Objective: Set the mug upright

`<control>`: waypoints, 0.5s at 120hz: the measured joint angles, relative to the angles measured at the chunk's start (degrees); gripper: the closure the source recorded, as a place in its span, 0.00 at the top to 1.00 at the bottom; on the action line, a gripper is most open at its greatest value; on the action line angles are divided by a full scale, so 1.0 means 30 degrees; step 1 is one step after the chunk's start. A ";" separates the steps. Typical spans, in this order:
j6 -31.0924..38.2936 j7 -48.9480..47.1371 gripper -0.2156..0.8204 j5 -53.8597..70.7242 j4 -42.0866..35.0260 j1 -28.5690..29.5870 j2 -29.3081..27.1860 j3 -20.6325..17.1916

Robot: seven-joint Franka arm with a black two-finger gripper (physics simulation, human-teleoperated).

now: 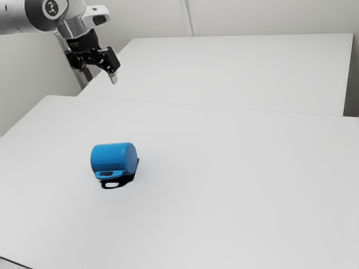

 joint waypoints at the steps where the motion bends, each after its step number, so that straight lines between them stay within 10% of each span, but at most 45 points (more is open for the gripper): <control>1: -0.0023 0.0002 0.79 0.0006 0.0001 -0.0003 -0.0021 -0.0005; 60: -0.0291 0.0069 0.79 0.0007 -0.1125 -0.1662 -0.0740 0.0198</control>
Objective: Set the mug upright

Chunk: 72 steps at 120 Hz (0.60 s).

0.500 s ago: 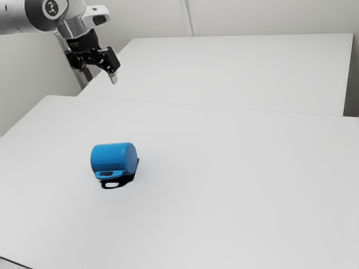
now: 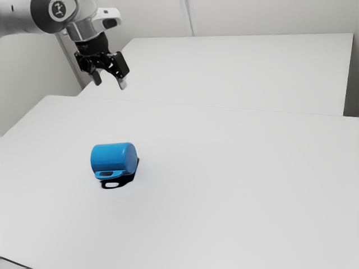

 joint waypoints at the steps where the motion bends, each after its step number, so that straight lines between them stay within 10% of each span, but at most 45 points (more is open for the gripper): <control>1: 0.0007 0.0001 0.79 -0.0008 -0.0078 -0.0004 -0.0039 0.0030; 72: 0.3463 0.4182 0.79 -0.5180 -0.6558 0.0619 -0.0230 0.5868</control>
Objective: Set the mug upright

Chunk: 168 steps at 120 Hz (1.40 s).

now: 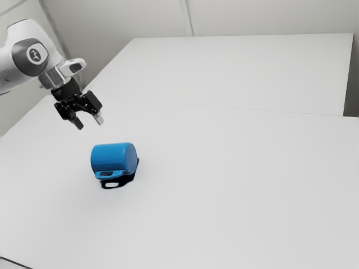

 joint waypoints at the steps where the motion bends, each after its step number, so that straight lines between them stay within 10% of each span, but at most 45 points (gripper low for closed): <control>1: 0.0112 0.0160 0.79 -0.0124 -0.0103 0.0002 0.0030 0.0095; 49: 0.1986 0.7878 0.79 -0.6026 -0.1331 0.0920 0.3331 0.4978; 101: -0.2475 1.3995 0.79 -1.3547 0.0432 0.2893 0.8231 0.4737; 124: -0.4068 1.5241 0.77 -1.5029 0.0121 0.4279 0.8762 0.2693; 168: -0.5651 1.5849 0.16 -1.5391 0.0102 0.5039 0.8843 0.1907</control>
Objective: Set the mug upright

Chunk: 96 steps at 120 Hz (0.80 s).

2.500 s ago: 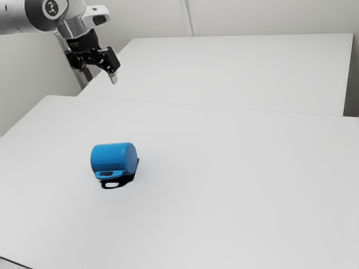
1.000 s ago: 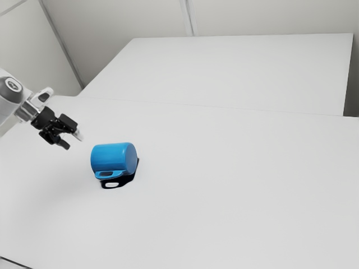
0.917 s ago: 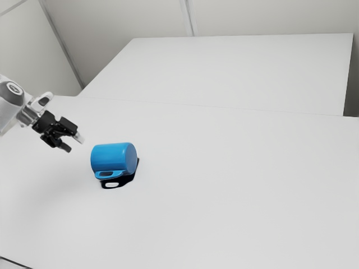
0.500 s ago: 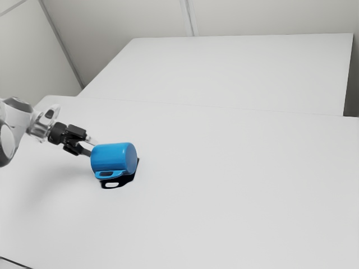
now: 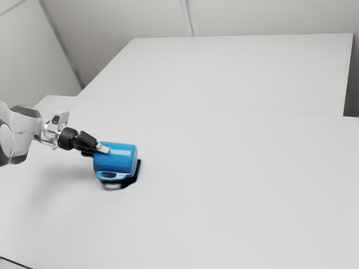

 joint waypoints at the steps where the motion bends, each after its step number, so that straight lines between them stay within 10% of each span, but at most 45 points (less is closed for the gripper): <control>1: -0.0009 0.0010 0.15 -0.0001 0.0004 0.0000 -0.0006 -0.0001; 65: 0.4902 -0.0070 0.09 0.6163 -0.2098 -0.3779 -0.5778 -0.0389; 96: 1.0619 -0.2628 0.07 1.2940 -0.5398 -0.4783 -0.9465 -0.4374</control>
